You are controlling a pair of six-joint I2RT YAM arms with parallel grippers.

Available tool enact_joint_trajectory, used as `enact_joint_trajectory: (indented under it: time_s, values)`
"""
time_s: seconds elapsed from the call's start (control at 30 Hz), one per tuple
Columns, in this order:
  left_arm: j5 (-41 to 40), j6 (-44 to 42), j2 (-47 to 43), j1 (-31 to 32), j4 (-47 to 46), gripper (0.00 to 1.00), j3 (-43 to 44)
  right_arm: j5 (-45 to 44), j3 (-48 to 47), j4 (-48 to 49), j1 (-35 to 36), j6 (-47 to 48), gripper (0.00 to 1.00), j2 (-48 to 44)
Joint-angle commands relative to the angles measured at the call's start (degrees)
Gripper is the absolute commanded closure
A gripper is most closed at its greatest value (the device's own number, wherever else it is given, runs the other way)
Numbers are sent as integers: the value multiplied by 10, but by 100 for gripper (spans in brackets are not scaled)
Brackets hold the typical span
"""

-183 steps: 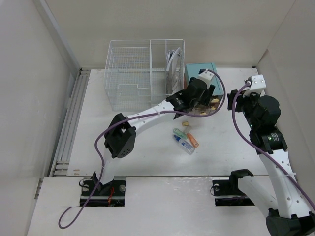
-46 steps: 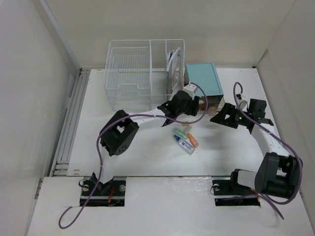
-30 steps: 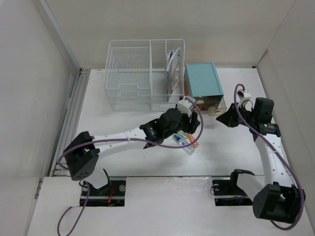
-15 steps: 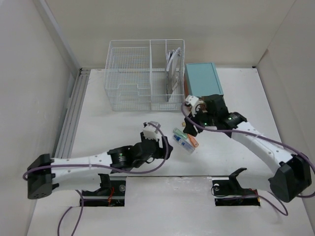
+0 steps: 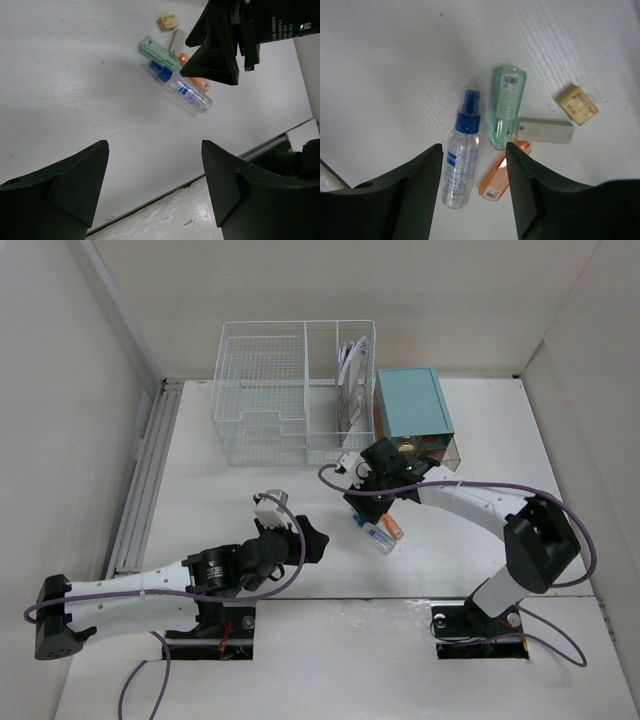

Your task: Organize the desk

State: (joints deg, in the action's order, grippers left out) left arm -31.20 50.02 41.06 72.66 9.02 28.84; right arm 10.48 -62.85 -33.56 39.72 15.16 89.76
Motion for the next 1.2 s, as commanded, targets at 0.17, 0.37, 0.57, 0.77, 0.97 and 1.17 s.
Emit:
enact_joint_trajectory:
  time_s: [0.17, 0.37, 0.57, 0.77, 0.97, 1.17]
  values:
    - [-20, 5, -29, 8, 38, 30, -3, -23, -47, -87, 35, 30, 42, 50]
    - [-20, 0, -47, 8, 57, 31, -3, -36, -54, -121, 46, 51, 42, 83]
    - [-20, 0, -53, 8, 57, 31, -3, -36, -54, -131, 53, 56, 49, 118]
    - [-20, -33, -19, 8, 44, 32, -3, -36, -54, -126, 58, 56, 87, 112]
    - [-18, -83, 75, 8, -18, 37, 15, -86, -92, -106, 58, 43, 95, -6]
    - [-24, -105, 116, 8, -70, 37, 26, -189, -112, -57, 22, 36, 96, -48]
